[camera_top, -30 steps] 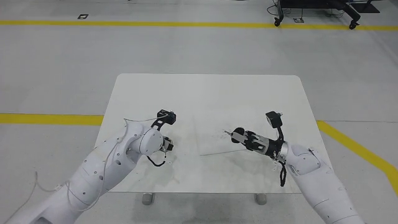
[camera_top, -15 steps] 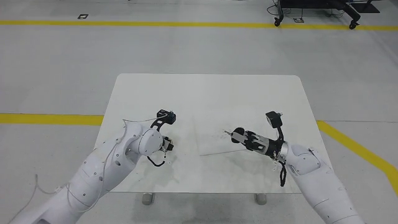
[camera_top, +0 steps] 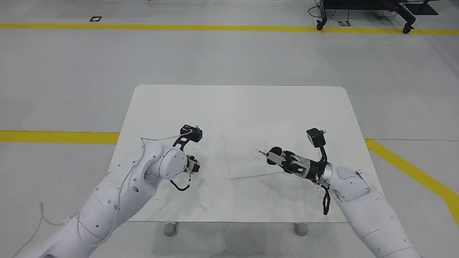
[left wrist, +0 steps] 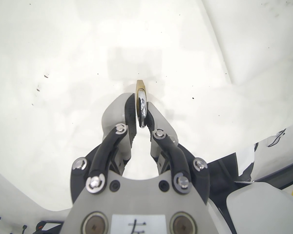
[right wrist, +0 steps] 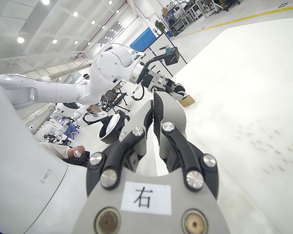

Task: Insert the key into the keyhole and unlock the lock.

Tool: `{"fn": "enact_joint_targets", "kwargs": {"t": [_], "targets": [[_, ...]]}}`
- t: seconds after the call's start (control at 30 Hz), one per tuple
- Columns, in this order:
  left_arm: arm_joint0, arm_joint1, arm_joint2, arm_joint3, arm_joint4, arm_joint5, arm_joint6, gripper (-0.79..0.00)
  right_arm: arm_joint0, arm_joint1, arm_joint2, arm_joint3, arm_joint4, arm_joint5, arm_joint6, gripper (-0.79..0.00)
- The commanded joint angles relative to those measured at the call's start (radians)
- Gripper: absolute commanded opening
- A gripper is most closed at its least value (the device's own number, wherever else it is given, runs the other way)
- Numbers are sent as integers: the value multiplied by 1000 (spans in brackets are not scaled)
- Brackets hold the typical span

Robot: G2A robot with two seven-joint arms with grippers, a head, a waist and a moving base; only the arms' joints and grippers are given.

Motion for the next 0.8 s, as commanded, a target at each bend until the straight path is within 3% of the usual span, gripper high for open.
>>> {"fn": "enact_joint_targets", "kwargs": {"t": [0.0,0.53,0.63,0.77], "targets": [[-2,-4,2,10,-1,-2,4,-785,0,0,0,0,0,0,0,-785],[12,-17,-35,24,-8,-53,107,-785,0,0,0,0,0,0,0,-785],[36,-16,-63,-7,-19,-67,198,-785,0,0,0,0,0,0,0,-785],[115,-8,-157,-45,-139,-144,423,-785,0,0,0,0,0,0,0,-785]]}}
